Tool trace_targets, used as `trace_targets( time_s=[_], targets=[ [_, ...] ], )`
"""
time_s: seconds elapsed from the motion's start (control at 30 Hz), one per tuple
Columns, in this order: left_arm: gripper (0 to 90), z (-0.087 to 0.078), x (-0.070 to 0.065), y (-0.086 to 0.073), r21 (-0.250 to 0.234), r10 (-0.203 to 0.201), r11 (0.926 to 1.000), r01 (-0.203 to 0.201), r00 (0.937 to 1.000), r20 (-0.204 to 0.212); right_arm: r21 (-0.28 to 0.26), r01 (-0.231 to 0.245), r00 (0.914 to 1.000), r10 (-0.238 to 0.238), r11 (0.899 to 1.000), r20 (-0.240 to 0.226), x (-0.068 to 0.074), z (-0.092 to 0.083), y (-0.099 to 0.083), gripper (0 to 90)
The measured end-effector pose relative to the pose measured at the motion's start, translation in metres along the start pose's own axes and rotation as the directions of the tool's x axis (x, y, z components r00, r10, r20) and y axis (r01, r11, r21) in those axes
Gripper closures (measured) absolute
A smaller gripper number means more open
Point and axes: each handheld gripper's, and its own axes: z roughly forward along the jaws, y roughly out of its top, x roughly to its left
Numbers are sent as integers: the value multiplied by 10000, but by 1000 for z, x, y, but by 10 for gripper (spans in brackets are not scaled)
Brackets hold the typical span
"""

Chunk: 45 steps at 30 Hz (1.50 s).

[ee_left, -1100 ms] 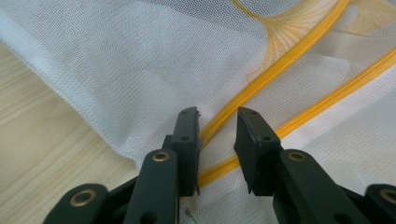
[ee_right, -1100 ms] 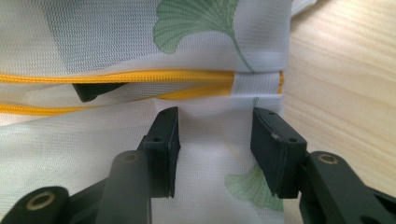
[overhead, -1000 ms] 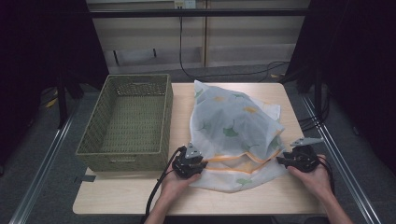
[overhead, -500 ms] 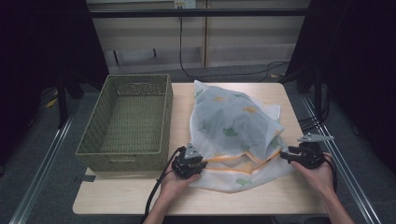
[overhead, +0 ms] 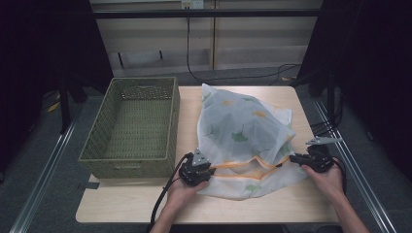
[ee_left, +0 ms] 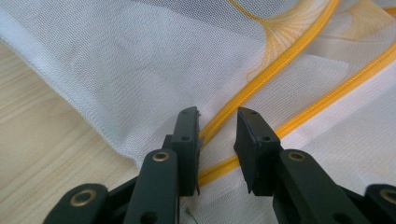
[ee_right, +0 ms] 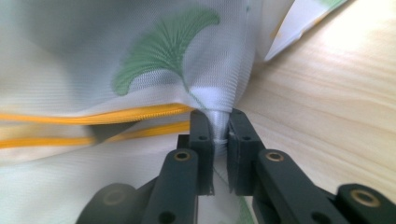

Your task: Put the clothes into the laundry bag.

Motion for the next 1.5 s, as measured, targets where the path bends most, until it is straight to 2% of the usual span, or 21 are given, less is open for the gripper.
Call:
trace_targets(
  time_s=[0.1,0.23,0.37,0.47,0.5,0.53,0.57,0.6,0.67,0.77,0.8,0.87,0.97,1.03,1.17,1.2,1.27,1.3,1.37,1.43,1.5],
  targets=[
    [699,1,0,0,-60,-30,10000,30,10000,-28,-658,-154,9999,152,9977,-40,6,-26,-5,853],
    [710,0,1,0,27,-36,10000,36,10000,-74,-1161,-71,9999,62,9932,-81,17,-55,-17,858],
    [721,0,0,0,41,-68,10000,68,9998,-181,-1052,194,9998,-194,9943,16,31,-70,-34,856],
    [724,0,0,1,57,-91,9999,92,9998,-184,-96,161,9994,-164,9998,-311,32,-61,-47,826],
    [724,0,0,0,42,-203,9998,204,9997,-127,137,373,9989,-369,9992,-282,33,-58,-47,824],
    [723,0,0,0,42,-203,9998,204,9997,-127,137,373,9989,-369,9992,-282,33,-58,-47,824],
    [716,-2,1,1,141,-101,9998,103,9998,-167,113,501,9967,-492,9987,-647,35,-56,-43,807],
    [704,-2,1,1,165,-89,9998,91,9999,-107,284,571,9957,-548,9980,-747,37,-54,-43,805],
    [678,-3,1,0,223,19,9997,-18,10000,-36,669,824,9933,-765,9944,-864,42,-47,-42,787],
    [650,-5,4,-1,210,-233,9995,236,9996,-125,1228,1390,9876,-1283,9827,-909,47,-37,-41,783],
    [640,-7,5,-1,250,-175,9995,177,9998,-102,1336,1357,9880,-1240,9817,-926,47,-35,-41,762],
    [624,-10,6,-2,109,-267,9996,268,9996,-90,1474,1086,9922,-981,9831,-766,45,-34,-41,656],
    [612,-18,5,-2,-147,-199,9997,198,9998,-74,755,983,9938,-939,9923,-601,44,-44,-40,523],
    [616,-27,4,1,-569,-179,9982,185,9998,127,152,871,9950,-862,9961,-499,44,-52,-39,456],
    [671,-42,4,8,-1238,-97,9922,125,9997,231,-800,736,9965,-765,9941,-339,47,-68,-32,420],
    [684,-43,3,9,-1380,-109,9903,150,9995,303,-1059,691,9962,-742,9920,-454,49,-71,-30,433],
    [698,-42,2,11,-1400,-119,9900,186,9987,487,-1362,934,9943,-996,9863,-390,56,-77,-23,431],
    [701,-42,2,11,-1256,17,9921,39,9990,444,-1605,1133,9918,-1213,9805,-409,59,-82,-18,437],
    [699,-40,0,11,-1222,25,9925,23,9992,396,-1883,998,9920,-1125,9770,-579,63,-87,-11,450],
    [693,-39,0,9,-1134,90,9935,-45,9992,399,-1910,1028,9902,-1187,9762,-736,66,-84,-7,551],
    [688,-36,0,7,-1058,-28,9944,74,9990,436,-1709,1133,9833,-1351,9788,-1216,73,-74,-3,638]
  ],
)
